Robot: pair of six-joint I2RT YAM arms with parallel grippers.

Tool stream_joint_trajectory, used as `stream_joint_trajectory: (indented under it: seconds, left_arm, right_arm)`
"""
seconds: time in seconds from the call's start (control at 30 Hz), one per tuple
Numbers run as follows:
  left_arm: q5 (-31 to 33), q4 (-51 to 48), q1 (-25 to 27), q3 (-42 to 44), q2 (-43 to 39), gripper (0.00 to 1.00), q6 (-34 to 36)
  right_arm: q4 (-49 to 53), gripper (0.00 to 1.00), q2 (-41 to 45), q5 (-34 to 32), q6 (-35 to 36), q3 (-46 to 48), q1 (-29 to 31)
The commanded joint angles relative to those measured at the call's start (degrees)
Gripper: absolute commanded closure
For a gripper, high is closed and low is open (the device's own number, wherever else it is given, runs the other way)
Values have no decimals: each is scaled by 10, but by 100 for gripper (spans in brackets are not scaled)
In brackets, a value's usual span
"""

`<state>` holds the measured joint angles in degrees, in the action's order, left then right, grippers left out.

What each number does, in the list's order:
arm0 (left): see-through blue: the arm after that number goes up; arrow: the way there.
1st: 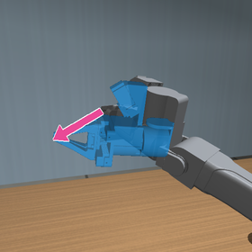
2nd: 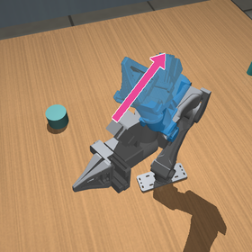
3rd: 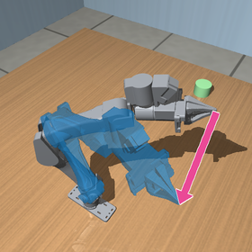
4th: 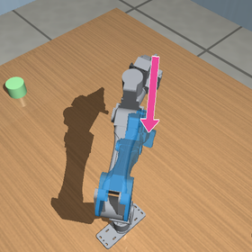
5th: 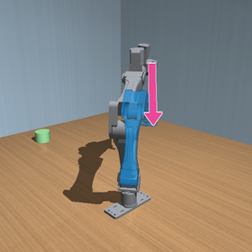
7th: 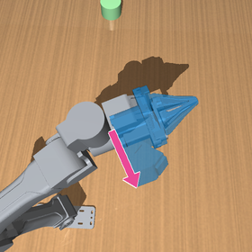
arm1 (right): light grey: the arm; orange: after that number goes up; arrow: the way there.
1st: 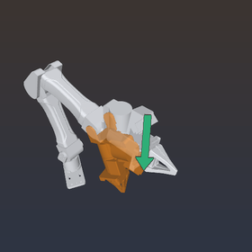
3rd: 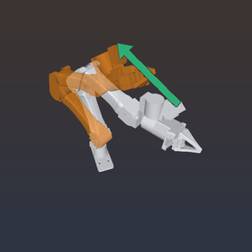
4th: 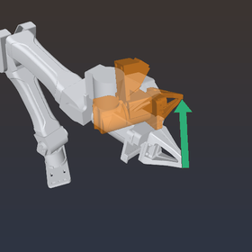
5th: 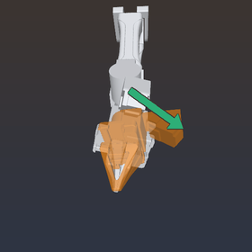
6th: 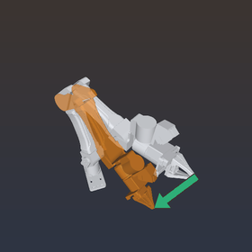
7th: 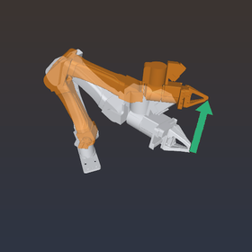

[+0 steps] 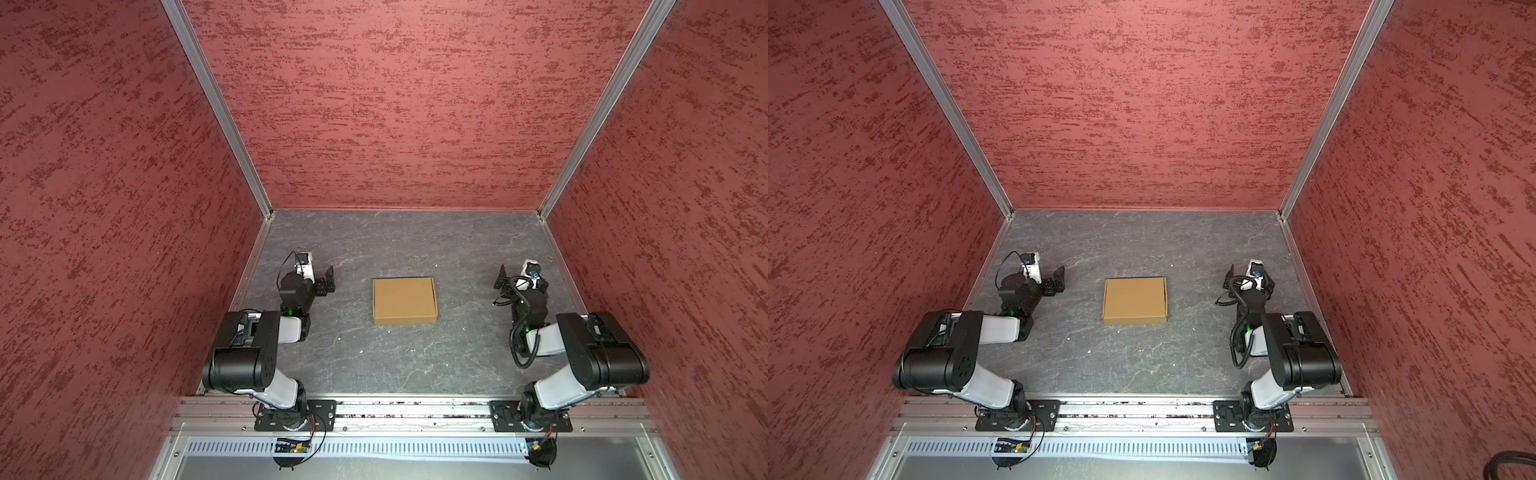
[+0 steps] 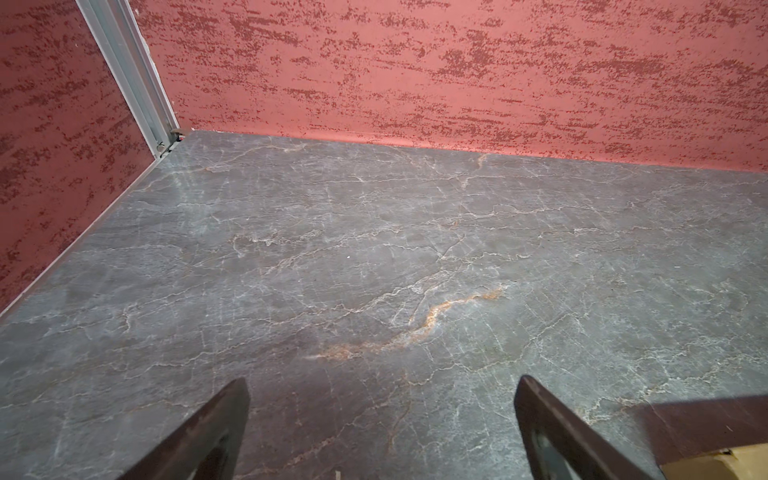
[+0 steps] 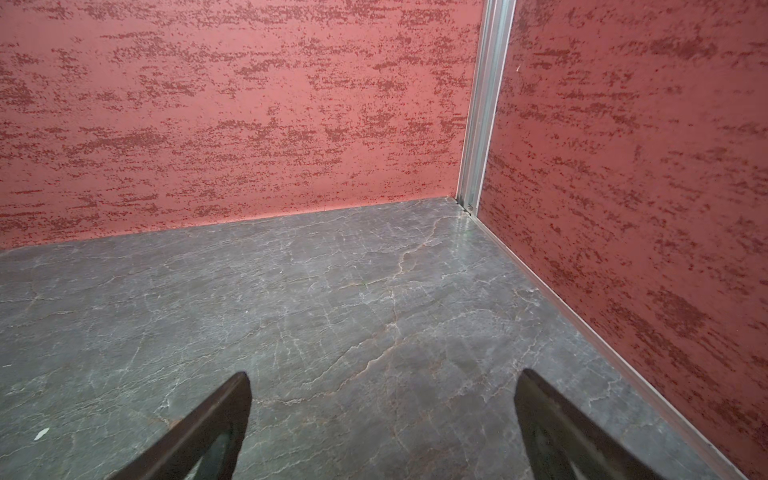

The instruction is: Fold the paper box

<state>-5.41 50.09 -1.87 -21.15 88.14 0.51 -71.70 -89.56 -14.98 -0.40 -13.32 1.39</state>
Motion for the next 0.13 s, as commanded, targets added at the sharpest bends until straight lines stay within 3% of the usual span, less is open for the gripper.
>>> stream_joint_trajectory:
  seconds: [0.0,0.1]
  left_arm:
    - [3,9,-2,-7,-2,0,7]
    - [4,8,-2,-7,-1,0,6]
  right_arm:
    - [-5,1,2,5,2,-3,-3]
    - [-5,1,3,5,2,-3,-3]
